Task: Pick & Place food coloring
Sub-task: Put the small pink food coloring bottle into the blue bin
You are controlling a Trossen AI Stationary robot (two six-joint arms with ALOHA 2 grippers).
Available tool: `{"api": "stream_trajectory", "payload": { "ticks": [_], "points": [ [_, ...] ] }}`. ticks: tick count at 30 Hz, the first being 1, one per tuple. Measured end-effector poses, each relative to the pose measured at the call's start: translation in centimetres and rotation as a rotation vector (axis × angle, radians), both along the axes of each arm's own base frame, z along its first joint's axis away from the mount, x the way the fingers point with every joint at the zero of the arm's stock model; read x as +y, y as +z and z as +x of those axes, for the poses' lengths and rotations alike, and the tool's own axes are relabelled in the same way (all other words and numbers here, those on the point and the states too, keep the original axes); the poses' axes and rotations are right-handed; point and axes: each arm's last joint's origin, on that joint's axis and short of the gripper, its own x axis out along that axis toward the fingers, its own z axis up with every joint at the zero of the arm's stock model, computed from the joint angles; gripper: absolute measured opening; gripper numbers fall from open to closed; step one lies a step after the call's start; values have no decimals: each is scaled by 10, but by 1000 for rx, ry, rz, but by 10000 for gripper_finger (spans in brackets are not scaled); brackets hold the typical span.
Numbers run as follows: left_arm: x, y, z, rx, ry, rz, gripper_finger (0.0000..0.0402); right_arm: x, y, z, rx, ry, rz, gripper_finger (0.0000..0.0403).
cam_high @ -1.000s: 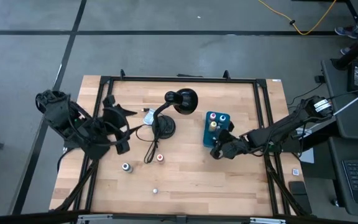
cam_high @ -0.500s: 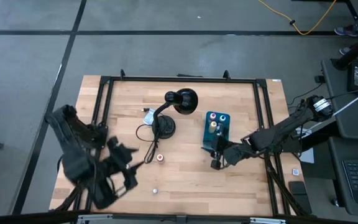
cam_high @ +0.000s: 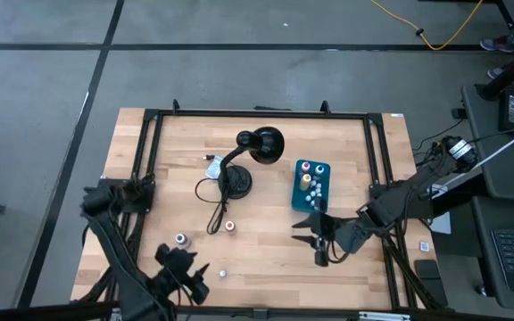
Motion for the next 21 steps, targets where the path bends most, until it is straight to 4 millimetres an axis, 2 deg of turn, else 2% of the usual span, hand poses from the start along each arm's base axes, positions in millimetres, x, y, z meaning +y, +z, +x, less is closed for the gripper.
{"api": "stream_trajectory", "payload": {
  "ticks": [7,12,21],
  "points": [
    [-28,-54,11,19,138,-115,223,10,0,-6,5,28,50,133],
    [-40,-81,17,19,196,-185,223,15,0,-10,8,55,58,133],
    [-62,-132,30,34,173,-241,223,20,0,-14,10,78,55,133]
  ]
}}
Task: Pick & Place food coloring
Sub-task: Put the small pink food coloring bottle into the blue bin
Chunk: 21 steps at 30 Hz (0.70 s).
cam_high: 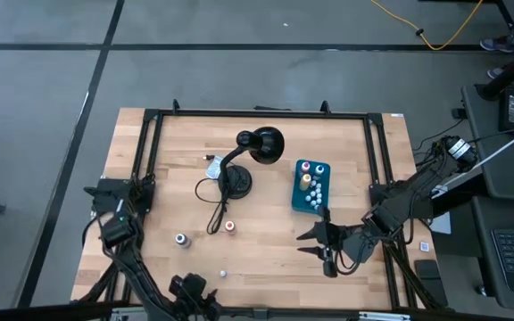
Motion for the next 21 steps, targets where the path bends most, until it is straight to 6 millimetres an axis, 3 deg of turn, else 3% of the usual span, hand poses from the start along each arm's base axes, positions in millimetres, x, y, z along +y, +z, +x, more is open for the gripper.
{"api": "stream_trajectory", "payload": {
  "ticks": [6,21],
  "points": [
    [-3,-22,3,25,-33,60,223,0,-1,-1,11,0,-9,133],
    [12,-35,26,49,-154,253,223,-1,-2,-1,20,3,-26,133]
  ]
}}
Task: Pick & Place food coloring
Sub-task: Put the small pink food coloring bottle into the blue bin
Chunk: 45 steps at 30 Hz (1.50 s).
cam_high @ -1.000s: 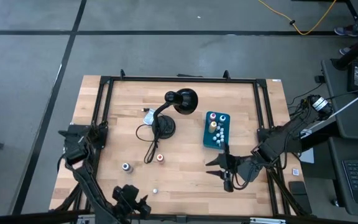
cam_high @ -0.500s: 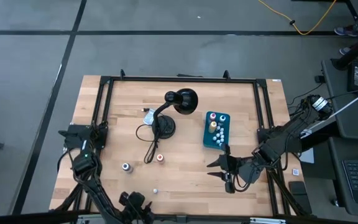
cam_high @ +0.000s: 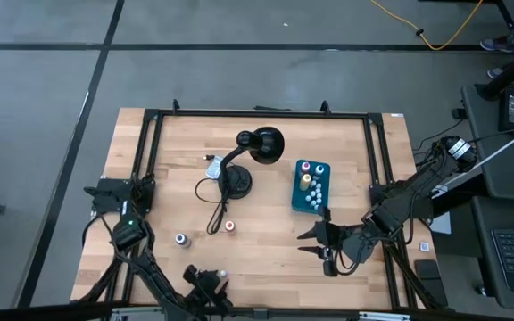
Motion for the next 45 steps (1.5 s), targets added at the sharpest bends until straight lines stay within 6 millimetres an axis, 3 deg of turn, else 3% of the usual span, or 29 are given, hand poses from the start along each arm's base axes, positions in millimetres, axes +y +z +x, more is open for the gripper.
{"api": "stream_trajectory", "payload": {
  "ticks": [8,20,36,45],
  "points": [
    [10,-1,12,39,12,7,223,0,-1,0,6,0,-5,133],
    [9,-1,12,40,17,-12,220,0,-1,0,6,-1,-4,133],
    [7,1,15,-57,0,20,79,0,-1,0,6,-3,1,133],
    [3,3,15,15,-98,61,80,2,-1,-2,12,15,8,133]
  ]
}}
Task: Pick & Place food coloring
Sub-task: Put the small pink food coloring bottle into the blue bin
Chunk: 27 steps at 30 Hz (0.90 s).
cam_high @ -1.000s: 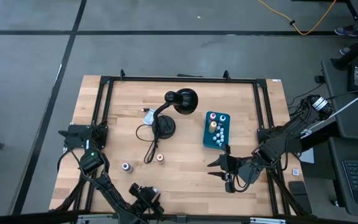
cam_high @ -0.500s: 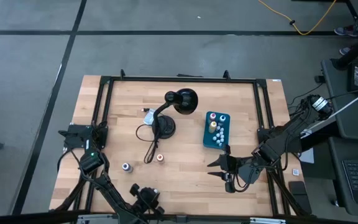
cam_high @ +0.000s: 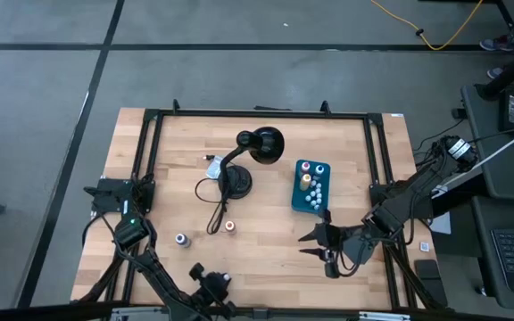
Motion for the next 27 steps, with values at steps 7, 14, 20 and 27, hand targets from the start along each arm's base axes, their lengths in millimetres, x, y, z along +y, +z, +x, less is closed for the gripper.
{"api": "stream_trajectory", "payload": {
  "ticks": [7,14,20,27],
  "points": [
    [-9,21,12,62,-117,20,72,4,1,-1,30,112,53,133],
    [-16,75,43,72,-295,36,77,9,10,4,-78,172,56,143],
    [-10,131,70,59,-449,34,74,11,17,8,-163,158,80,203],
    [23,176,88,34,-522,67,73,19,20,5,-227,96,78,237]
  ]
}}
